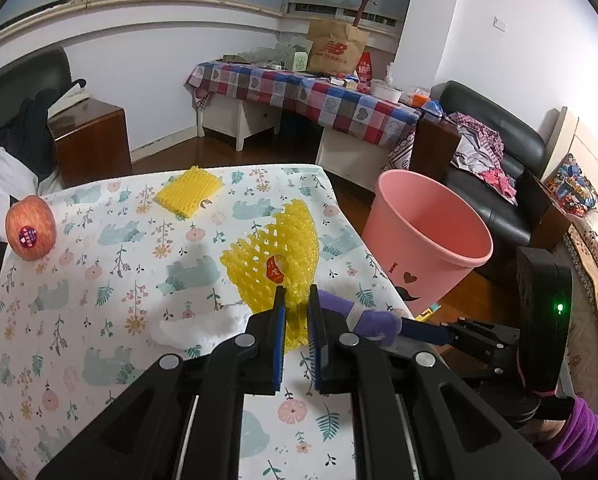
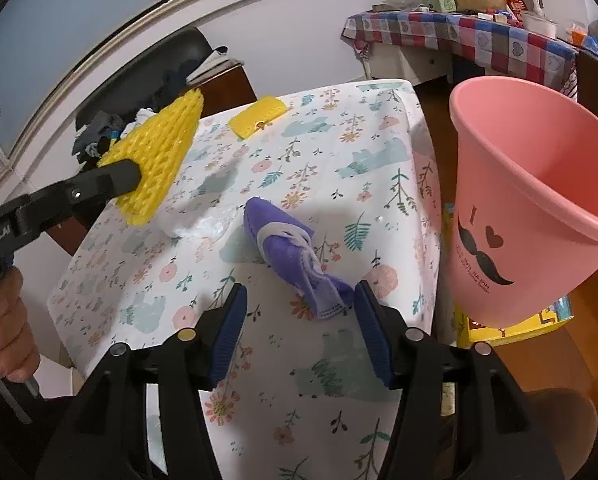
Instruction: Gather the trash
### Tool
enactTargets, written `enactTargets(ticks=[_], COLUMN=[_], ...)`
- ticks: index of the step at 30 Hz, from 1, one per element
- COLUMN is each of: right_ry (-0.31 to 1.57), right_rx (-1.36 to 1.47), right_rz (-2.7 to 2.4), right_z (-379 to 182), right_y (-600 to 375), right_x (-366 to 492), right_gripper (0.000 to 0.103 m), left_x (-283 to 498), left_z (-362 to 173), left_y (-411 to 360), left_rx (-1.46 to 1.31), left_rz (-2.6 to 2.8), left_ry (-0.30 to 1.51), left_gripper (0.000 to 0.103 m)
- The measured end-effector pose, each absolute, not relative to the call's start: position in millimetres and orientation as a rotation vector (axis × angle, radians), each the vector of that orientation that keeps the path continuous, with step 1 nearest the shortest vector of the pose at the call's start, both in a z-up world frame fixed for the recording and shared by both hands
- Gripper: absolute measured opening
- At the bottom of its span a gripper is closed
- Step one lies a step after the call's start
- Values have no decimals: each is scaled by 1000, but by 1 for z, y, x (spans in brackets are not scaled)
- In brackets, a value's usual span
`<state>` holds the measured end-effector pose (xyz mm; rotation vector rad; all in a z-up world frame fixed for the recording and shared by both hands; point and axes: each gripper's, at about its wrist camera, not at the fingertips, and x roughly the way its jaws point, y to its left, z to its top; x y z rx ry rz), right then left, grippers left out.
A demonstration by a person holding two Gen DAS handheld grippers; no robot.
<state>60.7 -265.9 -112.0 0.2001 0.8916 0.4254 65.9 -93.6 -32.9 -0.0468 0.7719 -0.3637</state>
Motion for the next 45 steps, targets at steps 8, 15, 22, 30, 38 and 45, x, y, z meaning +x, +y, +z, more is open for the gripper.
enactTargets(ticks=[8,15,22,30,38,45], right_ry=[864,896,853,706,613,593], right_rx=[123,171,228,315,400,462], right_rz=[405,443,446,378,223,99], right_z=[-104,-108,-103,-71,-57,-61], right_y=[-261,-266,-273,-305,-357,-398], right_x=[70,80,71,55,46,47], right_gripper=[56,31,21,21,21,21], left_x=[66,68,69,75,83,95], left_z=[-34,-33,-33,-22,-8,-5], left_y=[-91,-89,-90,-122,-165,-207], left_rx=[-51,-59,-58,-35,-10,-2], left_rz=[-363,-356,-360,-417,-498,-573], left_ry=[773,775,769,731,683,683], left_gripper=[9,9,9,9,9,9])
